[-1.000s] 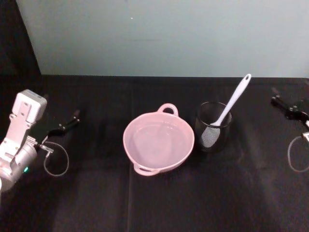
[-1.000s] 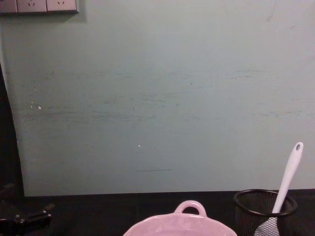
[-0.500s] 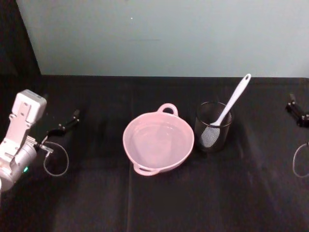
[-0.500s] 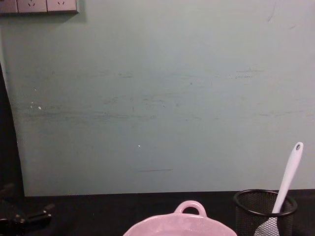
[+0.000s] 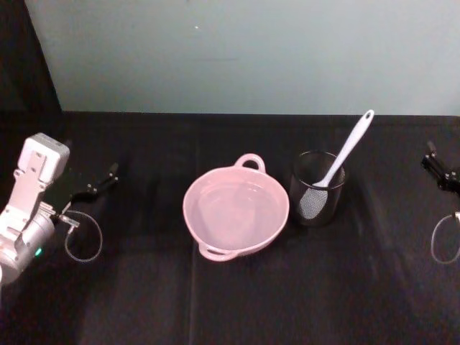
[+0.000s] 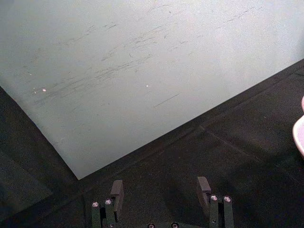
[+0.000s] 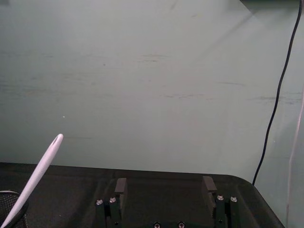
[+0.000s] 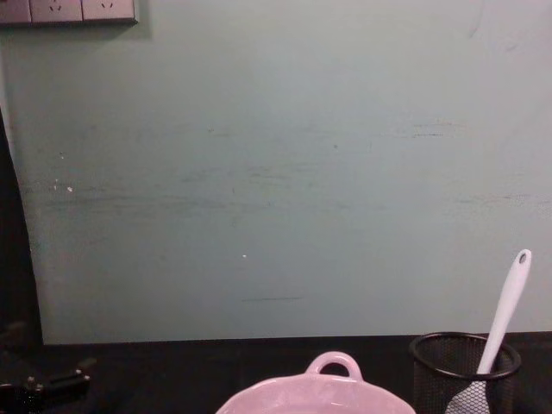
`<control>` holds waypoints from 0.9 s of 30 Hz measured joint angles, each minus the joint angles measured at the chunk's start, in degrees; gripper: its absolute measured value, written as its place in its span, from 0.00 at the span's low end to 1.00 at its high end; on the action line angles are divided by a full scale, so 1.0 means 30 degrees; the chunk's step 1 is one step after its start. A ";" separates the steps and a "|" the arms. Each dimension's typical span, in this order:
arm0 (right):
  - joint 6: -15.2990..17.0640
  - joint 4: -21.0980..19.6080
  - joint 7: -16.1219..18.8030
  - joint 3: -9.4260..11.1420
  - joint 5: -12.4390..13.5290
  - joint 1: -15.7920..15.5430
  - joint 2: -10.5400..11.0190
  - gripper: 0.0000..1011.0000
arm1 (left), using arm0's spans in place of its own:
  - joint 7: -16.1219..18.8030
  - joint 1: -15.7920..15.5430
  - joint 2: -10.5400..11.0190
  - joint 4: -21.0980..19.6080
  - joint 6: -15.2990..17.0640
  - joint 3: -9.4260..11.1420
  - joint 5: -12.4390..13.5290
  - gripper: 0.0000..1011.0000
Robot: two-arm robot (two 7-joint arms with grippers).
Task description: Use the one hand to pick up the spoon and stir the clear water in the bowl.
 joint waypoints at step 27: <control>0.0069 -0.0084 -0.0009 -0.0076 0.0033 -0.0037 0.0087 0.99 | 0.0000 0.0000 0.0000 0.0000 0.0000 0.0000 -0.0001 1.00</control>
